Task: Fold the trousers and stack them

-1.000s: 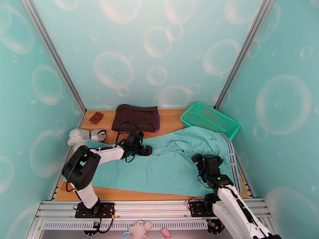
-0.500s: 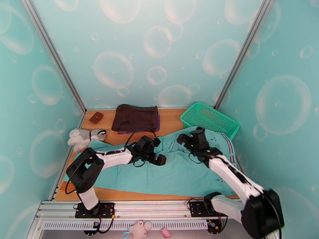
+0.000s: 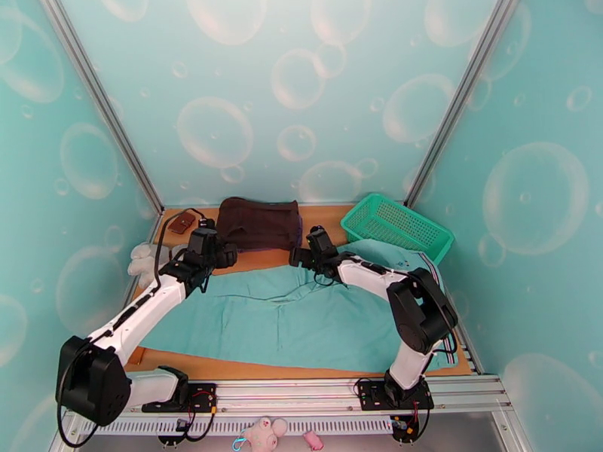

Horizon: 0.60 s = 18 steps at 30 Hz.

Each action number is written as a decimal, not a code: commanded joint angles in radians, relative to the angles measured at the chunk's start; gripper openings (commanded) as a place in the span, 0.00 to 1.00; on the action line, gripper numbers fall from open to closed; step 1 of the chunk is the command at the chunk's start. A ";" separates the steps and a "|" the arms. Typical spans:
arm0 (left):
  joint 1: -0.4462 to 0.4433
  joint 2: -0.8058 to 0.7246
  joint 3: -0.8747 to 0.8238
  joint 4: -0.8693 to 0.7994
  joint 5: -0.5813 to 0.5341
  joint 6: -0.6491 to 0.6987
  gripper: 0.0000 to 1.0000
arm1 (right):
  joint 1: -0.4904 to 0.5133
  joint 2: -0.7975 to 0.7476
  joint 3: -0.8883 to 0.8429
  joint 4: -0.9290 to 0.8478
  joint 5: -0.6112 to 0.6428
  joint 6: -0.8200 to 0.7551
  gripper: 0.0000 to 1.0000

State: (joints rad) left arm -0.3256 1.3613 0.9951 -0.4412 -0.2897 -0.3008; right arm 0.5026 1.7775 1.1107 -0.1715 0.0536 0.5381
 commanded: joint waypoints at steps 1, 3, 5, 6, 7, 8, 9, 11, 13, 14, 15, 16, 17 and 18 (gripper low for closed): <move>0.058 0.054 0.009 -0.162 -0.072 -0.086 0.83 | -0.016 0.034 -0.014 -0.049 0.025 -0.068 0.97; 0.091 0.043 -0.033 -0.143 -0.084 -0.106 0.83 | -0.019 0.062 -0.007 -0.077 0.033 -0.089 0.98; 0.124 0.026 -0.067 -0.110 -0.111 -0.111 0.83 | -0.030 0.090 0.002 -0.110 0.038 -0.095 0.98; 0.140 0.023 -0.077 -0.094 -0.123 -0.113 0.83 | -0.039 0.102 0.004 -0.124 0.038 -0.091 0.98; 0.162 0.025 -0.081 -0.073 -0.128 -0.107 0.82 | -0.052 0.114 0.004 -0.137 0.032 -0.087 0.98; 0.182 0.034 -0.076 -0.064 -0.126 -0.102 0.82 | -0.068 0.126 -0.001 -0.144 0.014 -0.086 0.98; 0.195 0.048 -0.062 -0.066 -0.141 -0.101 0.82 | -0.082 0.135 -0.008 -0.147 -0.002 -0.086 0.97; 0.206 0.082 -0.041 -0.041 -0.229 -0.093 0.82 | -0.112 0.138 -0.038 -0.128 -0.038 -0.084 0.96; 0.230 0.118 -0.016 -0.011 -0.255 -0.086 0.81 | -0.133 0.127 -0.069 -0.094 -0.067 -0.084 0.96; 0.253 0.139 0.002 0.001 -0.244 -0.089 0.80 | -0.141 0.125 -0.079 -0.086 -0.080 -0.083 0.95; 0.269 0.159 0.018 0.006 -0.231 -0.091 0.79 | -0.145 0.122 -0.082 -0.080 -0.089 -0.083 0.95; 0.283 0.181 0.035 0.004 -0.221 -0.096 0.78 | -0.144 0.121 -0.086 -0.074 -0.093 -0.083 0.95; 0.292 0.198 0.047 0.005 -0.213 -0.098 0.78 | -0.145 0.120 -0.086 -0.072 -0.096 -0.081 0.95; 0.296 0.209 0.052 0.008 -0.212 -0.099 0.77 | -0.144 0.119 -0.087 -0.069 -0.101 -0.082 0.95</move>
State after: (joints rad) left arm -0.0513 1.5379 1.0004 -0.4751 -0.4805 -0.3912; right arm 0.3698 1.8664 1.0748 -0.1741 -0.0154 0.4656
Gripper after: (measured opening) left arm 0.775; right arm 0.952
